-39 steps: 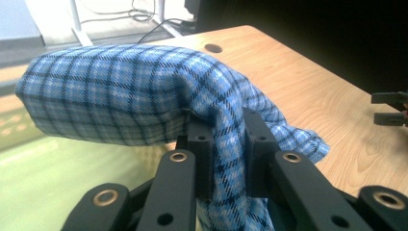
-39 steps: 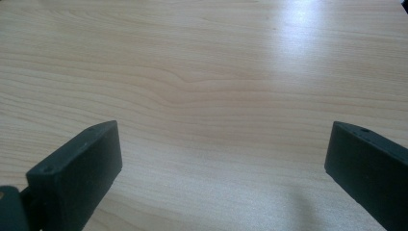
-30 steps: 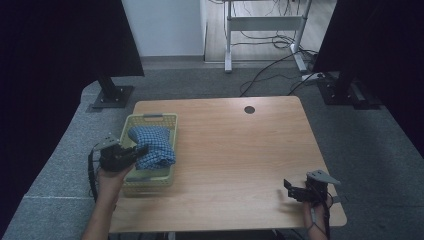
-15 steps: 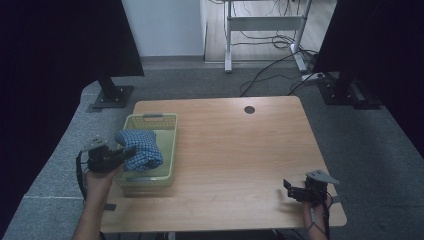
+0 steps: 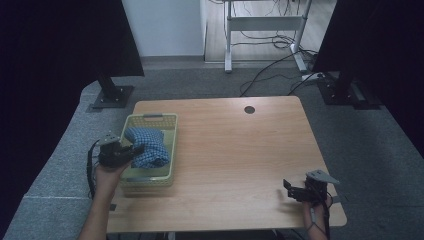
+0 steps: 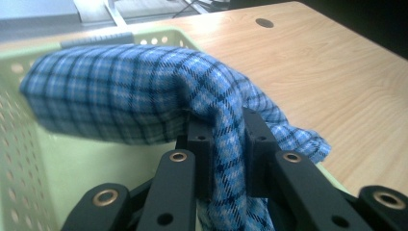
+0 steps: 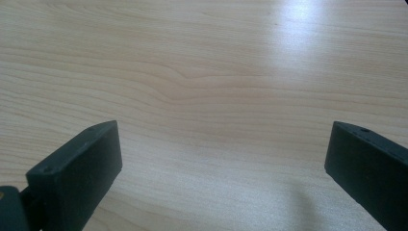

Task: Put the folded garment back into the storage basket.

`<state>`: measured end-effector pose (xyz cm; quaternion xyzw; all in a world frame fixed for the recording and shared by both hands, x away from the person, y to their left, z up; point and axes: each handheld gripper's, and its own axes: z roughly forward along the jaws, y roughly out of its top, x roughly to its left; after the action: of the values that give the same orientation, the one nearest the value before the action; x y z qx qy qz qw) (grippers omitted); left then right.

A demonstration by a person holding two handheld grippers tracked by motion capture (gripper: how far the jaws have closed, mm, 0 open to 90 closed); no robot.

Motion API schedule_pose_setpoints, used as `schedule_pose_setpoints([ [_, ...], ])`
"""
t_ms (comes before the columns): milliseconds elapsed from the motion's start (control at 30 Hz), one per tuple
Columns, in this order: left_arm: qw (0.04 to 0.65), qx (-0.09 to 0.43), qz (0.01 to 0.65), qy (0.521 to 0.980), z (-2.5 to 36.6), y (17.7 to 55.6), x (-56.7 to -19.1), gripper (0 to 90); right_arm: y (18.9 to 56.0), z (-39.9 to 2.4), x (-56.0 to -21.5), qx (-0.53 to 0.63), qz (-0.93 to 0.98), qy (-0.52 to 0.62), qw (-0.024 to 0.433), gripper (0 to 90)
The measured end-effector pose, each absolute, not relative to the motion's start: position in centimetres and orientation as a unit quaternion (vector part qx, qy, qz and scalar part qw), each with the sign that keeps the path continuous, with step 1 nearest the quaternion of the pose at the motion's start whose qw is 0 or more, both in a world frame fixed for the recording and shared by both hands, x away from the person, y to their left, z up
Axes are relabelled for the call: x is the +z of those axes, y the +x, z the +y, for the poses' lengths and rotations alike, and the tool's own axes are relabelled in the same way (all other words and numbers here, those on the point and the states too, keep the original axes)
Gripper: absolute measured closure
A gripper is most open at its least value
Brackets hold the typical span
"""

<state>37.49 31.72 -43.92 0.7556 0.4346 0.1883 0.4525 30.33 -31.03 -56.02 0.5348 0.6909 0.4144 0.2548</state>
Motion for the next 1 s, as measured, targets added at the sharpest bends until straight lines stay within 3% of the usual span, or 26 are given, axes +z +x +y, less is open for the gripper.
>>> schedule_pose_setpoints([
  [233,0.349,0.133,0.481,0.793,30.6,40.9,-46.1,77.1,30.3,-31.0,-56.0,0.417,0.692,0.534,0.25,0.0],
  [433,0.304,0.137,0.515,0.79,30.5,41.4,-47.3,75.8,30.4,-31.0,-56.0,0.417,0.694,0.533,0.248,0.0],
  [633,0.258,0.151,0.563,0.771,30.7,41.6,-48.1,54.4,30.4,-31.1,-56.0,0.418,0.692,0.533,0.248,0.0],
  [767,0.269,0.166,0.574,0.755,31.1,41.5,-47.7,46.6,30.4,-31.1,-56.0,0.419,0.692,0.533,0.248,0.0],
  [833,0.264,0.182,0.583,0.747,31.2,41.4,-47.4,35.7,30.4,-31.1,-56.0,0.419,0.693,0.533,0.246,0.0],
  [1000,0.263,0.204,0.589,0.737,31.5,40.9,-46.7,19.0,30.4,-31.1,-56.0,0.419,0.693,0.533,0.246,0.0],
])
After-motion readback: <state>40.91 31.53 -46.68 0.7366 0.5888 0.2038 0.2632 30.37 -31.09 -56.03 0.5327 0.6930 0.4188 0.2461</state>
